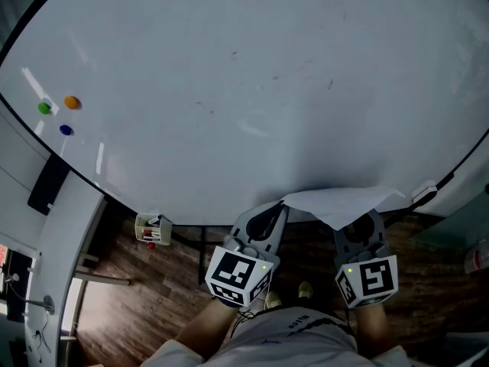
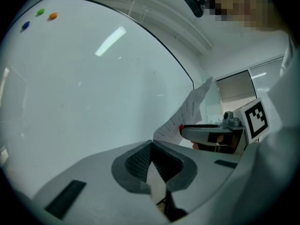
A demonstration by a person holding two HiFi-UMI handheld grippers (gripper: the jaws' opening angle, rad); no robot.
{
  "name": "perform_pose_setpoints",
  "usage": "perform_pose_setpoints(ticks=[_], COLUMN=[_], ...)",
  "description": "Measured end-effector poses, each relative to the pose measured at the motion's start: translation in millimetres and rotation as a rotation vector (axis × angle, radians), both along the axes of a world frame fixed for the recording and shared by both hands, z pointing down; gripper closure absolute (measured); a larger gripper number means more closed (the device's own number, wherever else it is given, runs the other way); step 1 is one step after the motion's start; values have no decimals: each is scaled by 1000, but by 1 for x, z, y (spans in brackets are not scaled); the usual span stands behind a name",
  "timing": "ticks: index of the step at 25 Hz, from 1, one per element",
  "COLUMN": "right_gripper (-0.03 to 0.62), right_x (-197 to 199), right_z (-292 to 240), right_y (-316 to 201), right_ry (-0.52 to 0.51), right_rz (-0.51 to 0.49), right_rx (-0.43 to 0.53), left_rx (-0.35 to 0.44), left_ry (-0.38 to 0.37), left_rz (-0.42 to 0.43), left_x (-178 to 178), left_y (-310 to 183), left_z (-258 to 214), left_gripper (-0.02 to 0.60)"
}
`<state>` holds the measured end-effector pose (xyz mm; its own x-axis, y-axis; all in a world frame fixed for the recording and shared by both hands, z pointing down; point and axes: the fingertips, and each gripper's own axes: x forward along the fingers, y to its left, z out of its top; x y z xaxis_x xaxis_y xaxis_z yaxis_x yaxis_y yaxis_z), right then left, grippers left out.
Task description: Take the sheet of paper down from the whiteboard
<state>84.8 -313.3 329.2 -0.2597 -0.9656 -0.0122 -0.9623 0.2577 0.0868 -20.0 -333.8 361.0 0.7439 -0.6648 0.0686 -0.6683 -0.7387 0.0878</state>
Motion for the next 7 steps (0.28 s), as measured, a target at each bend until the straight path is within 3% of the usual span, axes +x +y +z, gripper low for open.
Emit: perform_pose_setpoints(ticks=[7], right_gripper=[467], right_x=[0], right_z=[0], right_y=[-5], right_ry=[3], right_rz=[-11], right_rx=[-2], left_rx=[-2], left_ry=[-1], left_rz=[-7], left_x=[2], left_y=[-4], left_z=[-1], left_gripper=[569])
